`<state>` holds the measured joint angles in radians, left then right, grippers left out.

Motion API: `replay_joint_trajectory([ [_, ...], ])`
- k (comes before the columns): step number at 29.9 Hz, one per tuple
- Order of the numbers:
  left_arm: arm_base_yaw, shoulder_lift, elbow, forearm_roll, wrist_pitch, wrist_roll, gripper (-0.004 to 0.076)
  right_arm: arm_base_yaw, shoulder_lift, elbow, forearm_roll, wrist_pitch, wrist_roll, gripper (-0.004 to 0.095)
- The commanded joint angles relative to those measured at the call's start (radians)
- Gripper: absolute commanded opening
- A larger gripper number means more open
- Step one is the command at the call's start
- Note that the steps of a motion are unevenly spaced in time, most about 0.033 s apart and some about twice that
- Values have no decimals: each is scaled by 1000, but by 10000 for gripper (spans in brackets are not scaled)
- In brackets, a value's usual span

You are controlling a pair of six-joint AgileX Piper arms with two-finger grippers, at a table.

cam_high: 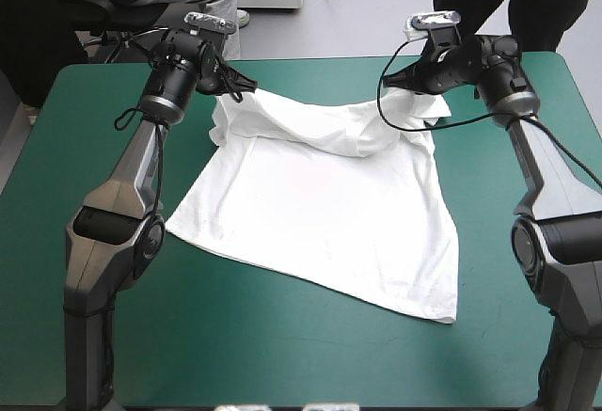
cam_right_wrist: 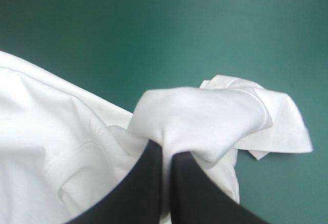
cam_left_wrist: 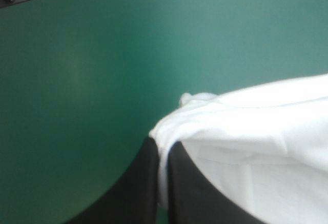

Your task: Fold the cloth

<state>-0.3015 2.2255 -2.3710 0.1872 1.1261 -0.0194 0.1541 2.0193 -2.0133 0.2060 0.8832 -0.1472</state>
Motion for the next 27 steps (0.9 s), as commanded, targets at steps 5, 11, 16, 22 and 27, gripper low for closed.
replay_joint_trajectory([
  [5,9,1,-26,12,-75,-18,-13,-6,52,-27,16,47,9,161],
  [11,9,27,-26,-112,-3,-19,263,-6,66,-34,120,86,-8,578],
  [16,3,-11,-72,-121,113,-65,421,-6,31,-91,72,150,-17,558],
  [22,0,-162,-128,-105,85,-58,413,-6,-120,-123,52,164,-45,536],
  [27,0,-310,-128,-71,97,-7,396,-6,-258,-123,30,219,-58,536],
])
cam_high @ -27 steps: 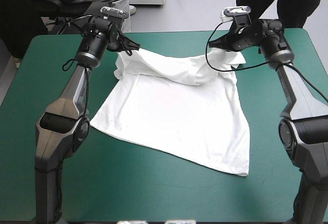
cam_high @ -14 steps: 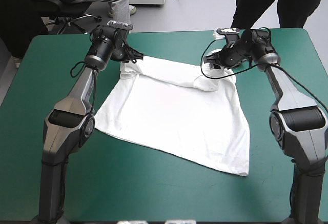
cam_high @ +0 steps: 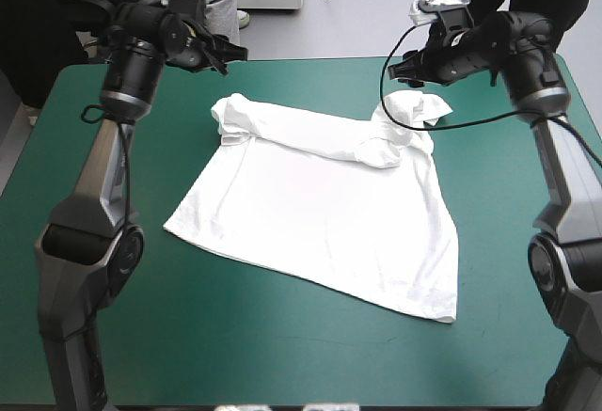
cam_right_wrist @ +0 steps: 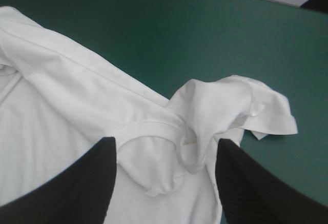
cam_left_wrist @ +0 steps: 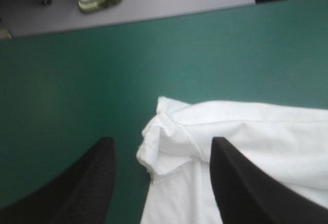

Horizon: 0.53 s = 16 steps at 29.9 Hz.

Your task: Fold the cloth

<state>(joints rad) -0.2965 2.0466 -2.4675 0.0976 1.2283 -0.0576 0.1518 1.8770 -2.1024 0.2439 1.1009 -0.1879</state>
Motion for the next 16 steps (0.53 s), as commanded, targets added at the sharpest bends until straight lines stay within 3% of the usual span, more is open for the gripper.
replay_joint_trajectory([
  [1,-5,-160,-32,19,15,45,395,-3,-141,-33,-13,25,-15,536],
  [3,-5,-214,-29,19,65,58,393,-3,-182,-23,-28,73,4,526],
  [7,-5,-328,42,9,63,80,393,1,-277,53,-31,133,8,488],
  [16,-5,-611,570,24,63,129,393,1,-483,380,-61,142,6,485],
])
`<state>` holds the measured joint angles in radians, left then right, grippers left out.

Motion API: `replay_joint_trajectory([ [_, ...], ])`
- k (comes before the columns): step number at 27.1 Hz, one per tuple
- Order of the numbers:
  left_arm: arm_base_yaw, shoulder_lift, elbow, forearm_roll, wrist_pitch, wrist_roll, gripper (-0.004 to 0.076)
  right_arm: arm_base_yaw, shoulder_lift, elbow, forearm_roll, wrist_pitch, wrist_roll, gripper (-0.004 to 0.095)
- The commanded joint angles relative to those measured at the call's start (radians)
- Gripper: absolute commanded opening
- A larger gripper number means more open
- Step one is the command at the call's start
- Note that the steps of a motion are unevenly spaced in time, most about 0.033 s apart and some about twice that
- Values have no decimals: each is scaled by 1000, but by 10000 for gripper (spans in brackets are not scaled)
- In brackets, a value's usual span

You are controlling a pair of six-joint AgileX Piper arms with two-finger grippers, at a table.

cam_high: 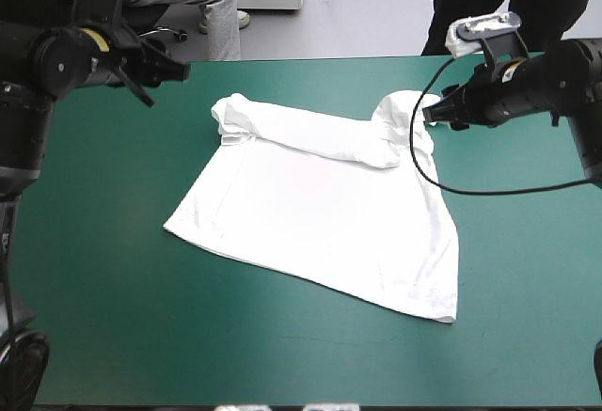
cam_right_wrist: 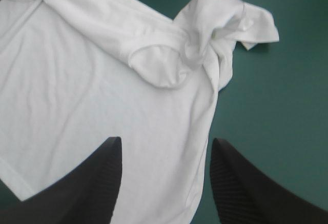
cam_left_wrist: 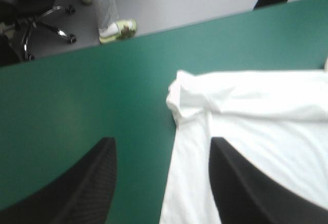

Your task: Fold the cloth

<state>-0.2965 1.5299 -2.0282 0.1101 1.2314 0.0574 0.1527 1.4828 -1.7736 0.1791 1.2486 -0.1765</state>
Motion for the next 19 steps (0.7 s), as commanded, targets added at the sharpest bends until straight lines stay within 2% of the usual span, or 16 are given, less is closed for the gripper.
replay_joint_trajectory([
  [1,-5,-111,193,14,60,26,394,0,-107,84,3,-12,-9,482],
  [6,-3,-130,432,11,60,28,395,0,-166,188,-10,-18,-11,482],
  [10,24,-126,582,-9,9,0,406,0,-184,209,-23,-14,-11,481],
  [14,106,-87,635,-102,-23,10,406,0,-186,209,-23,-14,-9,482],
  [16,145,-41,635,-141,-21,77,405,0,-186,209,-17,-16,-9,482],
  [19,148,37,635,-141,-21,102,405,0,-186,209,-17,-21,-9,481],
])
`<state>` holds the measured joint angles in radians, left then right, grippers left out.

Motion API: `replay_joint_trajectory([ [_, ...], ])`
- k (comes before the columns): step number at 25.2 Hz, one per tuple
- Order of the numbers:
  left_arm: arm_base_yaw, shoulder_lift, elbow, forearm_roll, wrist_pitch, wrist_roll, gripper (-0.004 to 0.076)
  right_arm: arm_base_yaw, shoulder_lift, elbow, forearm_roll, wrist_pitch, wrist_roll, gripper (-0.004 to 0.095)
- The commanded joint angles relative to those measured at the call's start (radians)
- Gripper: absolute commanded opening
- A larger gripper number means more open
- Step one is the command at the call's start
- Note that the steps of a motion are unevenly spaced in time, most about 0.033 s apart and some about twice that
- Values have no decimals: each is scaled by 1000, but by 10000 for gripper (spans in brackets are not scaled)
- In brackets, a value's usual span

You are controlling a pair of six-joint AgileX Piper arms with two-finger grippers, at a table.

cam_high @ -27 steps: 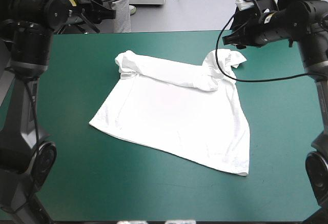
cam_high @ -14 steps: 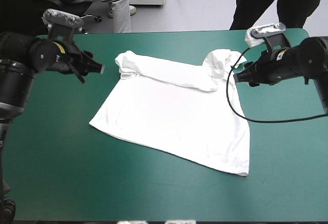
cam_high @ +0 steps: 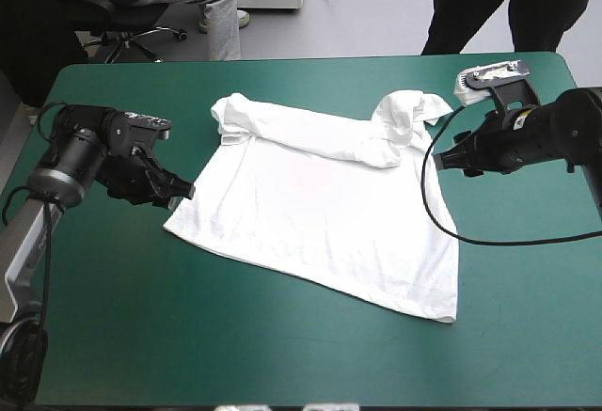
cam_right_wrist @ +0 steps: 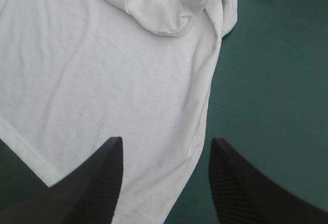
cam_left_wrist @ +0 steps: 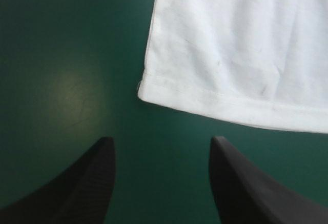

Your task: Fold the cloth

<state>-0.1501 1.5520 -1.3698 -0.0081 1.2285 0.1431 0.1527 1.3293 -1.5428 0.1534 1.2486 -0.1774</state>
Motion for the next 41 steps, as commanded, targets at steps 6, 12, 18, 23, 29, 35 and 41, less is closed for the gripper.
replay_joint_trajectory([
  [6,2,200,-23,34,-33,16,405,0,-33,-21,9,-16,-8,435],
  [12,3,301,-23,30,-61,16,395,0,-33,-21,7,-2,-13,435],
  [18,3,304,-23,20,-70,23,-17,0,-33,26,56,0,-16,435],
  [23,3,304,-23,18,-54,23,-14,53,-92,152,-17,0,16,389],
  [29,3,304,-23,8,-54,23,-15,197,-156,307,-124,0,113,360],
  [35,3,304,-23,-7,-41,25,-17,299,-157,448,-239,-21,202,413],
  [41,3,304,-23,-38,-45,43,-17,299,-157,537,-212,-80,290,666],
])
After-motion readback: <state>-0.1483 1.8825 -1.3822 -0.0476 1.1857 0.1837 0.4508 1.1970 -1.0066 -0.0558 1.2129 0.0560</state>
